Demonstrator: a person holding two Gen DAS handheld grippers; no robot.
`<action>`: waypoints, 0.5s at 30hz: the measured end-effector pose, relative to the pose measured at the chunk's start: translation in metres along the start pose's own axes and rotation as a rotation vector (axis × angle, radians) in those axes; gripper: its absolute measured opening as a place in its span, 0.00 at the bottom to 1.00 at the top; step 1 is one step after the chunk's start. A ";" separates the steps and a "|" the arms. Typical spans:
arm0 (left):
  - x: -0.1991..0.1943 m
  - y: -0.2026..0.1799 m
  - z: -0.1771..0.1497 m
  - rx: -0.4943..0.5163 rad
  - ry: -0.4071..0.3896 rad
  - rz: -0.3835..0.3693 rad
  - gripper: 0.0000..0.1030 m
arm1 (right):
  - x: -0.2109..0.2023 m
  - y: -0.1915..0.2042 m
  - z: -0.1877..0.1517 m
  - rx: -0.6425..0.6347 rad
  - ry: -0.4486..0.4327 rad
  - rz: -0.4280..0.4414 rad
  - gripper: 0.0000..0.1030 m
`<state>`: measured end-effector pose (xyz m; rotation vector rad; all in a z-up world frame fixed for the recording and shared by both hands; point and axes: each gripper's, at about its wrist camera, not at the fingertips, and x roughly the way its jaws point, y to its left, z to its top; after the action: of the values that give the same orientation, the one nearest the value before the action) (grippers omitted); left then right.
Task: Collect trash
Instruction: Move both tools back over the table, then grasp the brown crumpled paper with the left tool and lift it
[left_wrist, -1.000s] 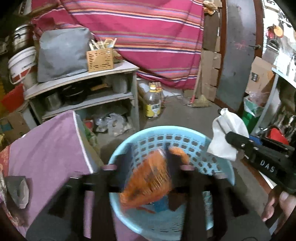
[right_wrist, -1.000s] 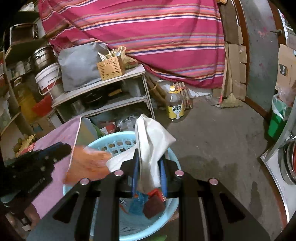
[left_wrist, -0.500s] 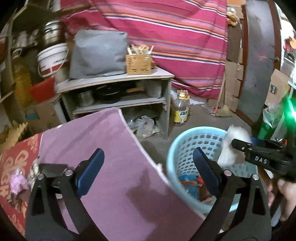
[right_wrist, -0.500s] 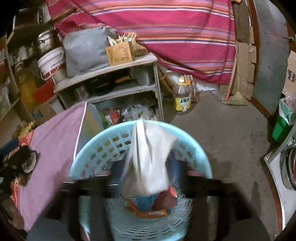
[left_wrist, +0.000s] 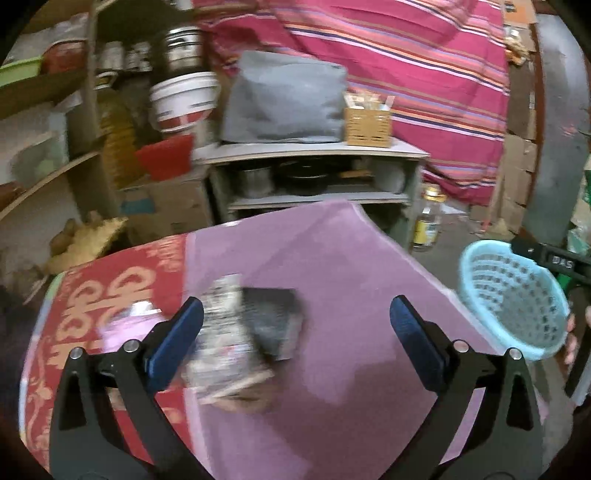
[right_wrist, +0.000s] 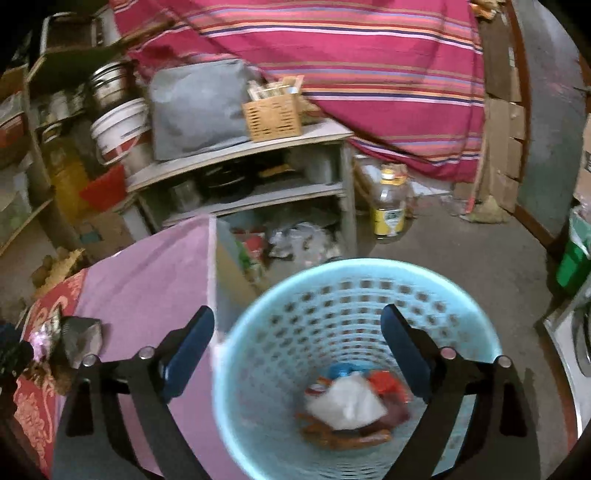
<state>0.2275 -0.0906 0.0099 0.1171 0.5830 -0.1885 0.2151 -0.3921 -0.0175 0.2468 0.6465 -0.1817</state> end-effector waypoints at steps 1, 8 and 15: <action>0.000 0.013 -0.003 -0.008 0.007 0.024 0.95 | 0.002 0.009 -0.001 -0.015 0.000 0.002 0.87; 0.013 0.094 -0.026 -0.098 0.062 0.125 0.95 | 0.010 0.072 -0.017 -0.096 0.014 0.037 0.89; 0.036 0.150 -0.059 -0.162 0.151 0.127 0.82 | 0.013 0.118 -0.029 -0.177 0.006 0.024 0.89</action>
<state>0.2574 0.0604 -0.0505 0.0107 0.7367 -0.0089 0.2380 -0.2720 -0.0277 0.0852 0.6608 -0.0998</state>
